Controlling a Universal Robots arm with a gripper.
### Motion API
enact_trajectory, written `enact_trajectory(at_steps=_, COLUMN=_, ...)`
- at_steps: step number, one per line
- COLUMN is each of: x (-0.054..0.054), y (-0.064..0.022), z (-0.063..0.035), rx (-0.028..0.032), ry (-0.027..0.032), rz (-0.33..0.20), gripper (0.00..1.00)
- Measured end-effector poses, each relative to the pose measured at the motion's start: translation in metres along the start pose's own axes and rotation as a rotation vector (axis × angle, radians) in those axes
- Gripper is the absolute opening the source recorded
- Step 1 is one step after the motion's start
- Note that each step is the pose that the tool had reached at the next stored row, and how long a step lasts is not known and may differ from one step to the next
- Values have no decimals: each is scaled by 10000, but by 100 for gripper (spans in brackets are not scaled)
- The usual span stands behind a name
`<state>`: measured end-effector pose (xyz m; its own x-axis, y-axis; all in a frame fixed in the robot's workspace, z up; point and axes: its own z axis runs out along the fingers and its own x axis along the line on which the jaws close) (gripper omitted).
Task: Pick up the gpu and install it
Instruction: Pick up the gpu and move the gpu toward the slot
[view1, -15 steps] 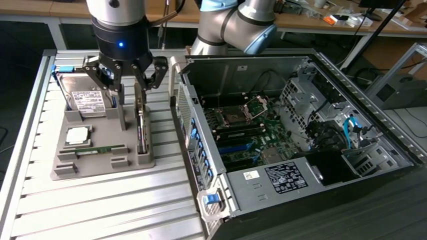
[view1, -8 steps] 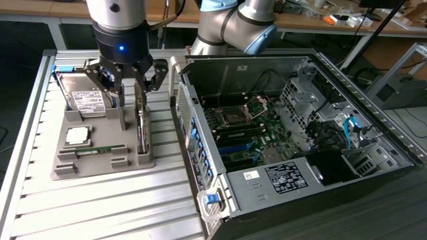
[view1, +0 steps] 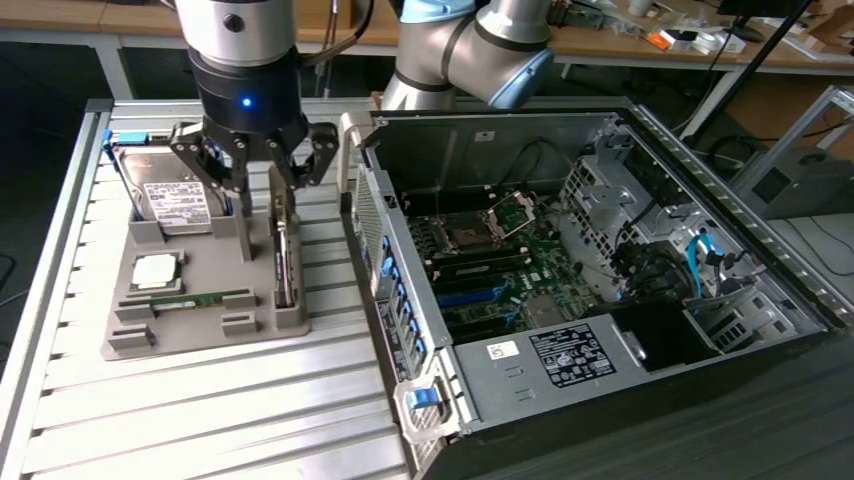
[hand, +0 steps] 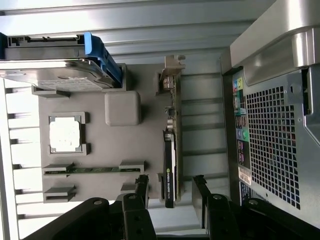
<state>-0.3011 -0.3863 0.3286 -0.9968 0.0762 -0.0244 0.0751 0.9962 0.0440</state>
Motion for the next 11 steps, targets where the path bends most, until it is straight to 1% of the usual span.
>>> enact_trajectory(at_steps=11, x=-42, y=-21, z=39, rx=-2, ry=-3, rz=0, gripper=48)
